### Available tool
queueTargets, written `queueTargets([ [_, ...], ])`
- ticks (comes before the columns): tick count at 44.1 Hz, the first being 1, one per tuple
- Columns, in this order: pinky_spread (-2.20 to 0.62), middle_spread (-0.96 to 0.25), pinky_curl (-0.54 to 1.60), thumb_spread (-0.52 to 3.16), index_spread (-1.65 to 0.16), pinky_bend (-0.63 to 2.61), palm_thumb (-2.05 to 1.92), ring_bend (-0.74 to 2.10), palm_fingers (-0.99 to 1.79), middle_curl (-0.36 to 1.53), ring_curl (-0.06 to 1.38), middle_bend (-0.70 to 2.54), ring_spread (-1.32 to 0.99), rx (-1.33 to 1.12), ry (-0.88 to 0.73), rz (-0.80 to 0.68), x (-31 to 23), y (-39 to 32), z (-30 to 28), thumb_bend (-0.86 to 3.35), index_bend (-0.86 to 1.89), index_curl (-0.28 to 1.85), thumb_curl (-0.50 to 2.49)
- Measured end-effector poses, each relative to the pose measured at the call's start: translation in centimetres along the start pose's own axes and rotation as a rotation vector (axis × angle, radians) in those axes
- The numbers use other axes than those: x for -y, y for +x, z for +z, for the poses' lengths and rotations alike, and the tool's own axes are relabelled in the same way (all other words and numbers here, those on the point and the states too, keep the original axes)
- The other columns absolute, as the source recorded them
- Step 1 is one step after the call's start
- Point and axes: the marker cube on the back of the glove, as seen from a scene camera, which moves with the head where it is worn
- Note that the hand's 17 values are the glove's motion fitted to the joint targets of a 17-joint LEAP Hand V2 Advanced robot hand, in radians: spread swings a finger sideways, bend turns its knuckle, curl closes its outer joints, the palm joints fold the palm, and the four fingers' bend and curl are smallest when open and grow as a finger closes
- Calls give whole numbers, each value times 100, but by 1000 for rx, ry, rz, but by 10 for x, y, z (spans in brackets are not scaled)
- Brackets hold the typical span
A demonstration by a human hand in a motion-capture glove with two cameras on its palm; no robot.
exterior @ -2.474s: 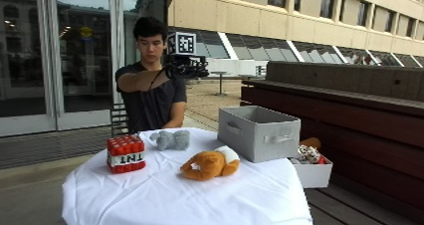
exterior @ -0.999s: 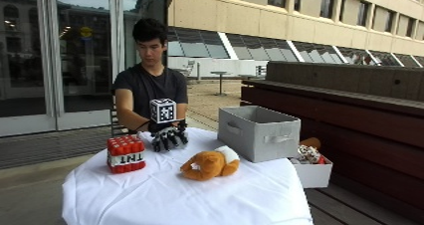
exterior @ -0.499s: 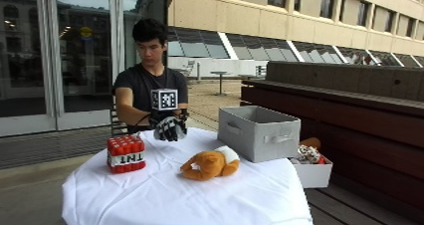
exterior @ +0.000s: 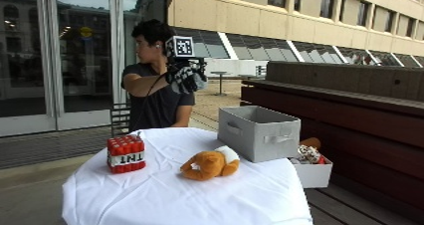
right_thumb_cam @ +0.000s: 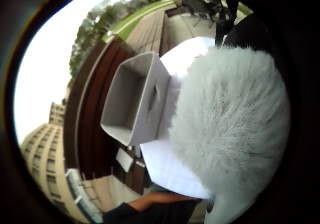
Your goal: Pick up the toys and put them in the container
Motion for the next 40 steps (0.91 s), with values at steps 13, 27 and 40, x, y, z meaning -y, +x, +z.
queueTargets([
  [13,-46,-46,38,59,-40,93,75,115,99,45,46,58,-44,24,136,-214,32,-92,-43,29,10,31,72],
  [27,-46,-48,38,60,-40,93,74,115,99,49,46,56,-44,49,143,-309,25,-224,-32,26,11,24,79],
  [40,-46,-48,38,61,-40,94,74,114,98,53,46,53,-45,88,-94,-330,50,-247,28,25,11,19,85],
])
